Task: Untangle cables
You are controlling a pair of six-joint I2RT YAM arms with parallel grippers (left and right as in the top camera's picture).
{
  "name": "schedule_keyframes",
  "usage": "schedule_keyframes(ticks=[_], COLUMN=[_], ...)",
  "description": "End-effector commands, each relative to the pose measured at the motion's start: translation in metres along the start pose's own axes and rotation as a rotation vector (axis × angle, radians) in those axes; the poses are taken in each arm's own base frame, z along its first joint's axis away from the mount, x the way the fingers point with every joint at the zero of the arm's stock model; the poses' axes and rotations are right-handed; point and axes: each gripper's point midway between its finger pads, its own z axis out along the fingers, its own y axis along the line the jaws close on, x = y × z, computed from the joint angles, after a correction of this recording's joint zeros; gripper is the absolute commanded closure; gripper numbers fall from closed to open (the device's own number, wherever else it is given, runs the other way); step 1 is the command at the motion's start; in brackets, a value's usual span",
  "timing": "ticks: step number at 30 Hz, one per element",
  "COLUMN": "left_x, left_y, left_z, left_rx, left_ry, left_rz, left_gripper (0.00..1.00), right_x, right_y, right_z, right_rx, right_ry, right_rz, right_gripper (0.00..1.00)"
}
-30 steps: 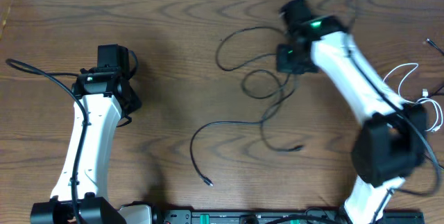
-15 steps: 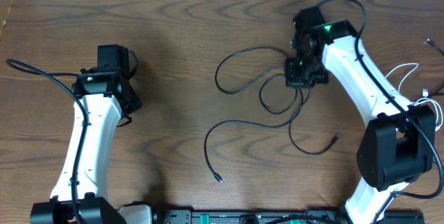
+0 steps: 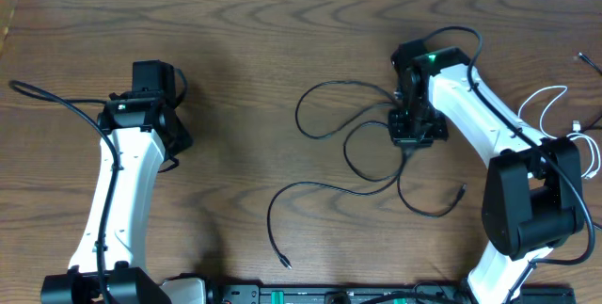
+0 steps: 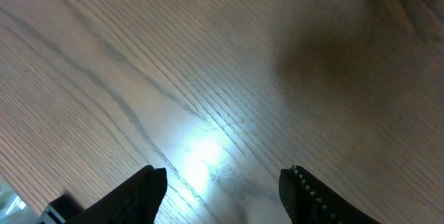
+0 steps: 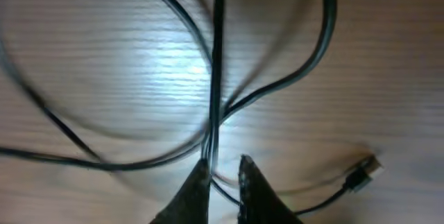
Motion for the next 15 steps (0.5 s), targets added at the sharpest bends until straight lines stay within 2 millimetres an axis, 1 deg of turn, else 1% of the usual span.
schedule_keyframes(ticks=[1, 3, 4, 5, 7, 10, 12, 15], left_x=[0.003, 0.003, 0.003, 0.003, 0.003, 0.003, 0.003, 0.003], left_y=[0.003, 0.003, 0.003, 0.003, 0.003, 0.003, 0.003, 0.003], left_z=[0.002, 0.002, 0.002, 0.002, 0.002, 0.002, 0.002, 0.002], left_rx=[-0.011, -0.011, -0.010, -0.011, -0.011, -0.010, -0.010, -0.010], left_ry=[0.004, 0.004, 0.004, 0.004, 0.004, 0.004, 0.004, 0.003], left_rz=[-0.008, -0.008, -0.008, -0.008, -0.008, -0.008, -0.009, -0.009], left_gripper=[0.42, 0.42, 0.42, 0.42, 0.42, 0.42, 0.42, 0.42], right_x=[0.004, 0.005, 0.003, 0.003, 0.002, 0.006, 0.009, 0.012], right_y=[-0.014, -0.014, -0.014, -0.014, -0.014, -0.011, -0.010, -0.009], right_z=[0.014, 0.024, 0.029, 0.033, 0.041, 0.049, 0.051, 0.053], right_rx=[0.076, 0.074, 0.070, 0.067, 0.061, 0.041, 0.034, 0.029], right_ry=[0.007, 0.003, -0.007, -0.015, -0.023, -0.012, -0.002, 0.007], right_rz=[0.055, 0.065, 0.075, 0.074, 0.074, 0.075, 0.075, 0.077], right_gripper=[0.84, 0.83, 0.81, 0.77, 0.64, 0.47, 0.38, 0.29])
